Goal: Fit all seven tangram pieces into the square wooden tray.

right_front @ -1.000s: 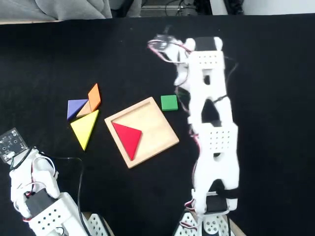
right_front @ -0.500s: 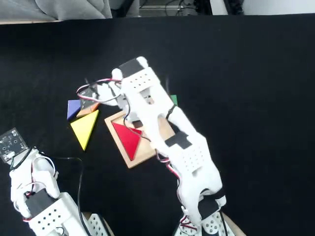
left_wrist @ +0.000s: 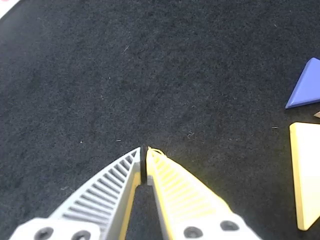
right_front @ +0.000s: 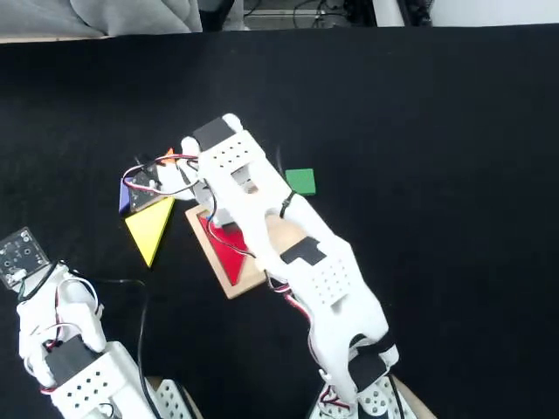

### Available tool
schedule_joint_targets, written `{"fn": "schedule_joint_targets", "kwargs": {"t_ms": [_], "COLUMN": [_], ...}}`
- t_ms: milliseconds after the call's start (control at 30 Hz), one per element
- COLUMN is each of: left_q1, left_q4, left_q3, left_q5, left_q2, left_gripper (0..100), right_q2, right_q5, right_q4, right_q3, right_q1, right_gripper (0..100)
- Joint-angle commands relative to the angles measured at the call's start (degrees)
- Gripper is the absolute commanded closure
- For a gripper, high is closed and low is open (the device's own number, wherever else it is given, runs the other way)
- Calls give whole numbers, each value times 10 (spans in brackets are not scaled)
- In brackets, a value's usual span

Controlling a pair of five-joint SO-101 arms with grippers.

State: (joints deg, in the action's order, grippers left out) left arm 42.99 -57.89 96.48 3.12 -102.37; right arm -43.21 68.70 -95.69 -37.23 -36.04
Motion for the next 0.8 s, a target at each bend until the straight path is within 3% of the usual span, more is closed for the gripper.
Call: {"fn": "schedule_joint_targets", "kwargs": {"t_ms": [0,333,667,767], "left_q1": [-4,-4,-4,-4], "left_q4": [-1,-1,-1,-1], "left_q3": [10,10,10,10], "left_q5": [2,2,2,2], "left_q2": [-6,-6,-6,-6], "left_gripper": [970,970,970,970], "right_q2": [5,4,18,26], "right_q5": [7,6,4,-1], "right_q4": [5,5,-1,-27], "right_q3": [-45,-42,-61,-70], "right_q1": [-4,1,19,53], "right_gripper": [923,809,813,908]}}
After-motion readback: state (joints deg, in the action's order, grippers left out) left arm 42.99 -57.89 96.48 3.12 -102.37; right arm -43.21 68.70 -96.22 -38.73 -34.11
